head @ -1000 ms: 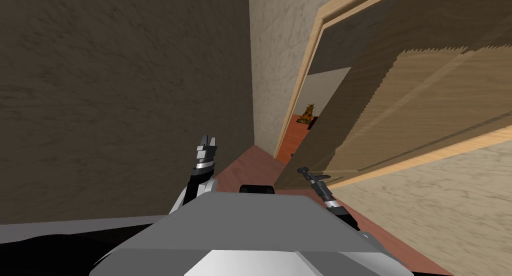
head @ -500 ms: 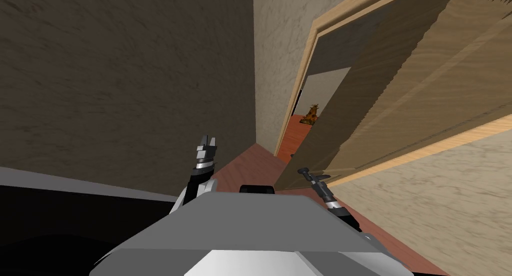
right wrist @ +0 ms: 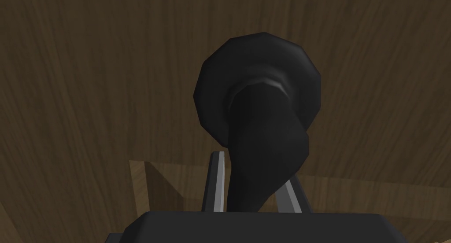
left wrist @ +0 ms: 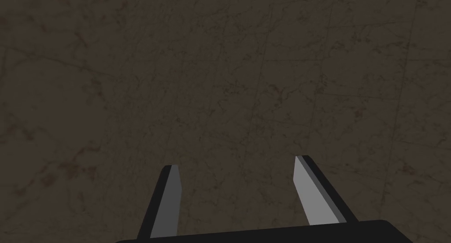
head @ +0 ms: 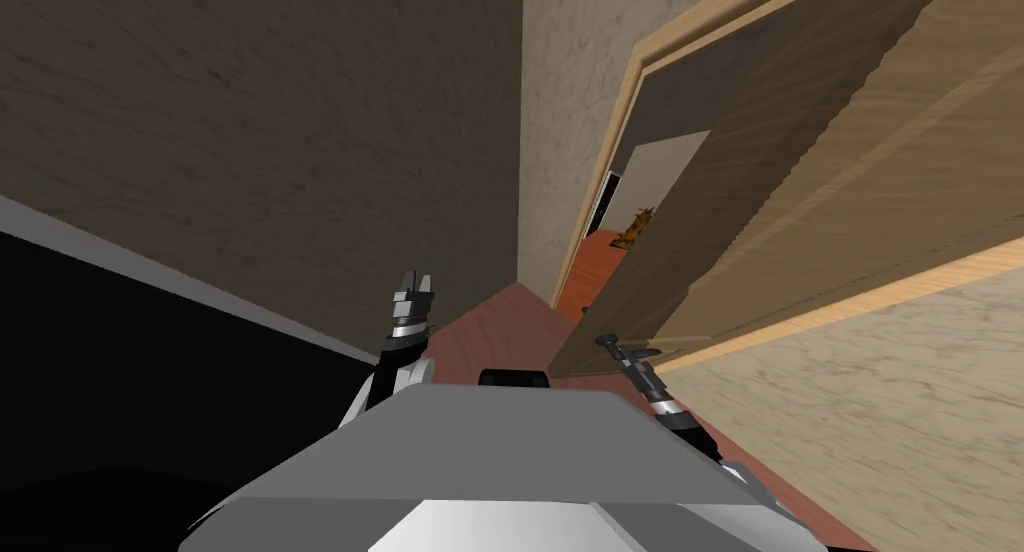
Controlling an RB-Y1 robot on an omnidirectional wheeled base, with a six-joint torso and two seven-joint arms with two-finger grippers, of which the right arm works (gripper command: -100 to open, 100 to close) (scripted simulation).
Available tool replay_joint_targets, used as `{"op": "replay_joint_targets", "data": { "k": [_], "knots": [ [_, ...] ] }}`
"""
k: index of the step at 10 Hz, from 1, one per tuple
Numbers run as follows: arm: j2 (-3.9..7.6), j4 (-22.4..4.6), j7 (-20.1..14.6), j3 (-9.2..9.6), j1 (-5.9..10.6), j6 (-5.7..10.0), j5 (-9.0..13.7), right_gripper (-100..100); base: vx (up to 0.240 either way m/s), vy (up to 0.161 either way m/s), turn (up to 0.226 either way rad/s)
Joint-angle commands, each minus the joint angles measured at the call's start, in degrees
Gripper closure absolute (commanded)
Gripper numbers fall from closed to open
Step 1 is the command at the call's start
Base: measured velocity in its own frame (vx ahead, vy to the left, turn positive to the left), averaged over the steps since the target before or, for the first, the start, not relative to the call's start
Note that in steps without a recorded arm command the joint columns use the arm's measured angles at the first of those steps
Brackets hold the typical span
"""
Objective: Pull the door open
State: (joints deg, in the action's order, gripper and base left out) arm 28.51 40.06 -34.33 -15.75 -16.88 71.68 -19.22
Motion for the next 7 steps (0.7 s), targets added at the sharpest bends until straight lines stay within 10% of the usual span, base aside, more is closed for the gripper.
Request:
{"op": "replay_joint_targets", "data": {
  "k": [1,7],
  "knots": [
    [0.14,-0.58,-0.04,-0.08,0.23,0.58,-0.35,100,-0.200,-0.099,0.144],
    [0.71,-2.41,-0.39,-0.43,1.55,1.79,-1.32,100,-0.200,-0.070,0.133]
  ]
}}
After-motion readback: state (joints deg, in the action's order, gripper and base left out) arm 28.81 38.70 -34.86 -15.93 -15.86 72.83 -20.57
